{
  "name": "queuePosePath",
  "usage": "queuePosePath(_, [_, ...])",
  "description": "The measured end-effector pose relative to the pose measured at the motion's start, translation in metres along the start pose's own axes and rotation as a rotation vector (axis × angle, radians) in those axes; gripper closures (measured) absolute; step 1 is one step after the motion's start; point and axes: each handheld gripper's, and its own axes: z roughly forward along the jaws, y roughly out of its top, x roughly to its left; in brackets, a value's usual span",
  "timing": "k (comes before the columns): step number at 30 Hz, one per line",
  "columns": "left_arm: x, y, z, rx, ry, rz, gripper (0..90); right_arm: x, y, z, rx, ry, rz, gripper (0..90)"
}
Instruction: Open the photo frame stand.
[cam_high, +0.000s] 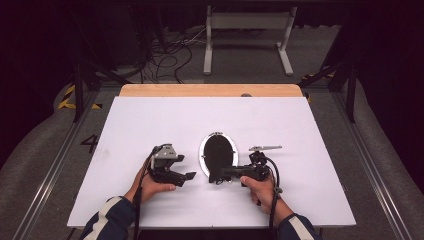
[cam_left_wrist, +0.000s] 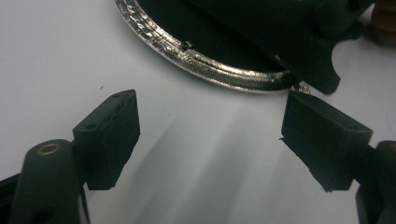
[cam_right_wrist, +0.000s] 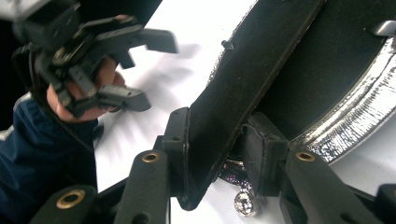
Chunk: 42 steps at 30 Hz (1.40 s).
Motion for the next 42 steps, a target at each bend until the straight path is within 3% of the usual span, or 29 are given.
queuePosePath(2, [0.003,0.004,0.005,-0.009,-0.026,-0.016,19.9,0.001,0.0,0.0,-0.003,-0.002,-0.016,64.8])
queuePosePath(5, [0.002,0.007,0.01,-0.009,-0.033,-0.019,20.7,0.002,0.0,0.0,-0.005,-0.005,-0.041,64.8])
queuePosePath(6, [0.003,0.009,0.015,0.004,-0.055,-0.032,20.8,0.004,-0.001,0.0,-0.008,-0.012,-0.072,64.8])
queuePosePath(9, [0.006,0.011,0.018,0.001,-0.071,-0.03,22.5,0.005,-0.001,-0.001,-0.009,-0.016,-0.09,64.9])
queuePosePath(11, [0.007,0.013,0.021,-0.007,-0.095,-0.07,22.0,0.008,-0.002,-0.001,-0.014,-0.022,-0.129,65.0])
queuePosePath(14, [0.007,0.015,0.022,-0.014,-0.099,-0.078,21.4,0.009,-0.002,-0.002,-0.012,-0.025,-0.155,65.1])
queuePosePath(16, [0.008,0.017,0.023,-0.023,-0.102,-0.052,21.3,0.01,-0.003,-0.003,-0.015,-0.021,-0.176,65.9])
queuePosePath(28, [0.003,0.021,0.033,-0.041,-0.169,-0.07,23.8,0.02,-0.008,-0.008,0.009,-0.067,-0.293,67.2])
queuePosePath(32, [-0.001,0.022,0.03,-0.058,-0.205,-0.037,39.4,0.019,-0.01,-0.01,0.021,-0.072,-0.297,67.4])
queuePosePath(36, [-0.005,0.023,0.028,-0.064,-0.168,-0.015,51.6,0.02,-0.011,-0.011,0.023,-0.076,-0.307,67.5])
queuePosePath(42, [-0.008,0.022,0.026,-0.071,-0.146,-0.003,52.8,0.021,-0.011,-0.011,0.022,-0.081,-0.307,67.6])
